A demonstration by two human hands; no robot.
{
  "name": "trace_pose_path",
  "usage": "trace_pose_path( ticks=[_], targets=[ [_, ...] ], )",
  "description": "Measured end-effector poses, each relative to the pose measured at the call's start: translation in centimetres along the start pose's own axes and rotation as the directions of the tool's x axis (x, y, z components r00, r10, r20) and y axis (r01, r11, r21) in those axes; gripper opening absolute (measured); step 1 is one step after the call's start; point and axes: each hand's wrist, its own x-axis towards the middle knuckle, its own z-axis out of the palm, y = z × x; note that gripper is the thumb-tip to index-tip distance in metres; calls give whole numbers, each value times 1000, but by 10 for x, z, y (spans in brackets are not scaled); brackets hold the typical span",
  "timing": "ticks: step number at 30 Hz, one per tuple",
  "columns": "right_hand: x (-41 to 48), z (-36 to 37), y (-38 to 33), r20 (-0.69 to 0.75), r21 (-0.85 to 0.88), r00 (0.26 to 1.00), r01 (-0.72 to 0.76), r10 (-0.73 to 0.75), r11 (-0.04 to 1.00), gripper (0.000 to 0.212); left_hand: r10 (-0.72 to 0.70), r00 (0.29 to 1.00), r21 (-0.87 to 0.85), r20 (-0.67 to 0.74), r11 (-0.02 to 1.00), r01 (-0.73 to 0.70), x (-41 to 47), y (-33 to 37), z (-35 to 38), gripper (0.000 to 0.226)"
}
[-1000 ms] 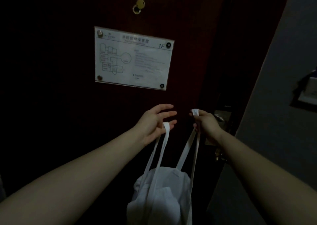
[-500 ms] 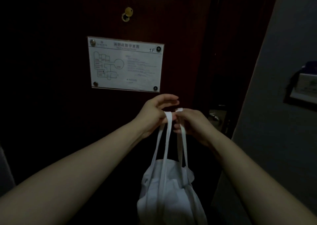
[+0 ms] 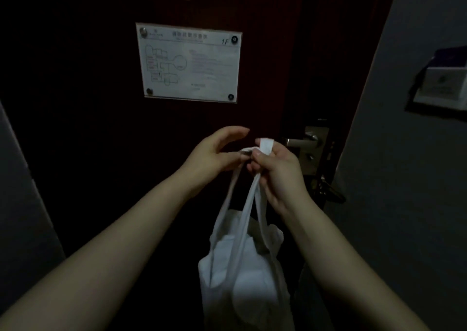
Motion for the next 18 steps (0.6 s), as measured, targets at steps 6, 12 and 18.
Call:
trace_pose_path(
  ticks=[6, 12, 18],
  targets=[
    [-43, 23, 24, -108, -59, 993, -53, 46, 997, 22, -272, 960, 179, 60, 950, 258, -81, -56, 10, 38],
    [-77, 25, 34, -170, -97, 983, -82, 64, 992, 25, -274, 954, -50, -121, 962, 269, -118, -72, 48, 29],
    [-91, 8, -8, -156, -307, 987, -23, -27, 952, 13, -251, 968, -291, -27, 928, 233, -124, -50, 13, 32]
  ],
)
